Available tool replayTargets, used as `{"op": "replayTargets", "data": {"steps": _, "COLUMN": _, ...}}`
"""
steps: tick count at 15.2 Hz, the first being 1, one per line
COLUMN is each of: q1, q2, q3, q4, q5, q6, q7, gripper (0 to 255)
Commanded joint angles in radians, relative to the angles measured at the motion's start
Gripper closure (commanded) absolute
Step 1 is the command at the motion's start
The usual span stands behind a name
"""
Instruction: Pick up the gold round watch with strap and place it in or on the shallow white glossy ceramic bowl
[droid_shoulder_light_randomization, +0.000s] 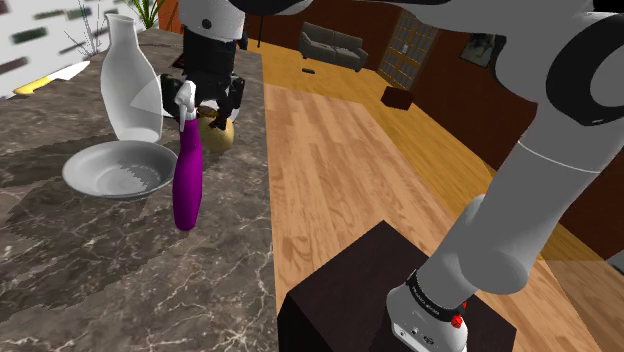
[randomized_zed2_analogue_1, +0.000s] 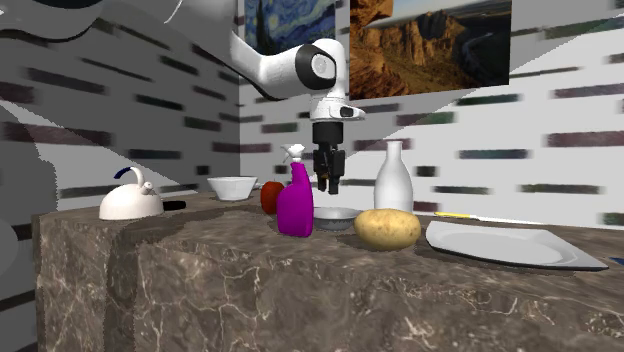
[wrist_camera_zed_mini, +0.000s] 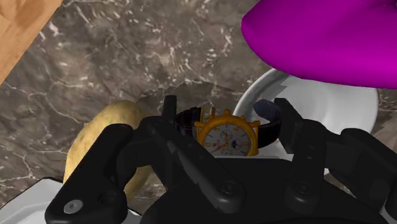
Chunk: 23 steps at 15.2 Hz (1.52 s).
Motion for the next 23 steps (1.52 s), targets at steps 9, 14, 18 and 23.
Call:
{"op": "replayTargets", "data": {"steps": 9, "q1": 0.225, "q2": 0.454, "q3": 0.013, "q4": 0.612, "q5": -0.195, "q6": -0.188, "q7": 0.183, "gripper": 255}}
{"op": "replayTargets", "data": {"steps": 14, "q1": 0.209, "q2": 0.438, "q3": 0.013, "q4": 0.517, "q5": -0.190, "q6": -0.111, "q7": 0.186, "gripper": 255}}
{"op": "replayTargets", "data": {"steps": 18, "q1": 0.199, "q2": 0.433, "q3": 0.012, "q4": 0.454, "q5": -0.189, "q6": -0.053, "q7": 0.188, "gripper": 255}}
{"op": "replayTargets", "data": {"steps": 23, "q1": 0.194, "q2": 0.433, "q3": 0.011, "q4": 0.417, "q5": -0.190, "q6": -0.018, "q7": 0.190, "gripper": 255}}
